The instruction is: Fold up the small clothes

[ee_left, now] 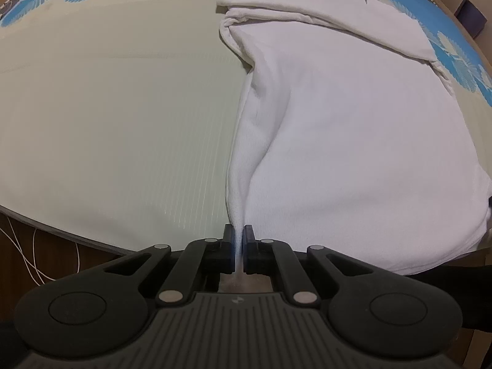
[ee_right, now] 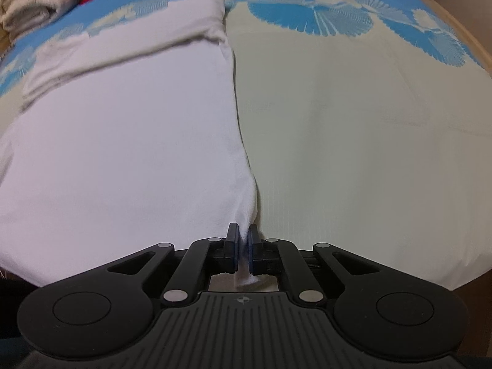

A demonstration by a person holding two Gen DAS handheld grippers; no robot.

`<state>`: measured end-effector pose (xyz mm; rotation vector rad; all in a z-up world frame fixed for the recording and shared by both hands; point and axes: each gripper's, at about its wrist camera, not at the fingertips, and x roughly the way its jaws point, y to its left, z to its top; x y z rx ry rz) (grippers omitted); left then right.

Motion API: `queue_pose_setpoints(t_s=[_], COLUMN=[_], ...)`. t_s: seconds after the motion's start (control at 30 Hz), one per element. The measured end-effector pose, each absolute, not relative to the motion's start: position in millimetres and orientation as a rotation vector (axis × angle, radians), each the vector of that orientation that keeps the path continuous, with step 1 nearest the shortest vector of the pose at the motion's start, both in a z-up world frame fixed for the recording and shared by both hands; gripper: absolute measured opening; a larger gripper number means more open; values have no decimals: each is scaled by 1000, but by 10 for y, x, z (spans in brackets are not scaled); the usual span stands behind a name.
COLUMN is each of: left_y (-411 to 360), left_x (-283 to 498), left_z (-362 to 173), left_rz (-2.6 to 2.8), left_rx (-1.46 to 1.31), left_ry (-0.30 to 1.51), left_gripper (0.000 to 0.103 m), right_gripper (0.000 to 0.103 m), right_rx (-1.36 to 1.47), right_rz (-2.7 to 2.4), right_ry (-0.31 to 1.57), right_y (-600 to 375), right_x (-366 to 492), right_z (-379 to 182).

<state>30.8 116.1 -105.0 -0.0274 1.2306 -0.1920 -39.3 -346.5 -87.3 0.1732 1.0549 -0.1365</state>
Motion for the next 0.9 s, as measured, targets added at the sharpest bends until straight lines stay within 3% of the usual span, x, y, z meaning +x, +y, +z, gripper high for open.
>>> queue_pose_setpoints(t_s=[0.4, 0.9], left_y=[1199, 1406], left_x=[240, -262], left_z=[-909, 245], left_rz=[-193, -347], left_rx=[-42, -126], left_ry=[1185, 884], left_gripper=[4, 3], right_gripper=[5, 4], right_rx=[185, 289], right_rz=[-117, 14], right_ry=[971, 656], right_y=[-3481, -3650], right_x=[-506, -996], right_z=[-736, 530])
